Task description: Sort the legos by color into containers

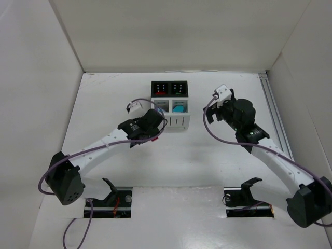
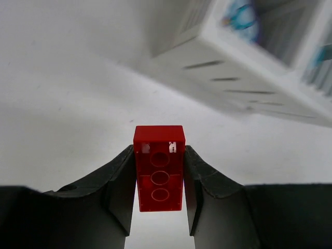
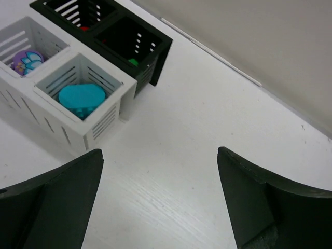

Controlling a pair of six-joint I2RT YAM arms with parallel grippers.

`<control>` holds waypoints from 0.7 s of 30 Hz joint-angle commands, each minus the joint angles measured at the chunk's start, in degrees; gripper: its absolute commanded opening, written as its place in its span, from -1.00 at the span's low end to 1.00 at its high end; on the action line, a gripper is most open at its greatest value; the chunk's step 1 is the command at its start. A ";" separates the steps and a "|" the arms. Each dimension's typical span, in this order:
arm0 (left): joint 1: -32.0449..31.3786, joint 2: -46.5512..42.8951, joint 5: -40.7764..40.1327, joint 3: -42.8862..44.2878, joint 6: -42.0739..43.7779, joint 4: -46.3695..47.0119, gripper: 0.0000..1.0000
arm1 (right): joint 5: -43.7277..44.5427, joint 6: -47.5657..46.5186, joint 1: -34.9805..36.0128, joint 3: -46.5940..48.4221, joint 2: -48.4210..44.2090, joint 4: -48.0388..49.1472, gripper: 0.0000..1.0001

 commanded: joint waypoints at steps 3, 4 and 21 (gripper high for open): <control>0.55 1.74 -7.86 14.11 12.07 4.77 -0.72 | 3.85 0.74 -2.53 -6.33 -9.62 -1.97 1.00; 1.60 2.97 -7.86 16.13 13.38 4.78 -0.72 | 3.86 -0.05 -3.32 -6.86 -11.89 -2.86 1.00; 6.98 27.67 -3.56 47.08 24.74 5.83 -0.72 | 3.77 -4.02 -12.73 -6.33 -13.06 -12.71 1.00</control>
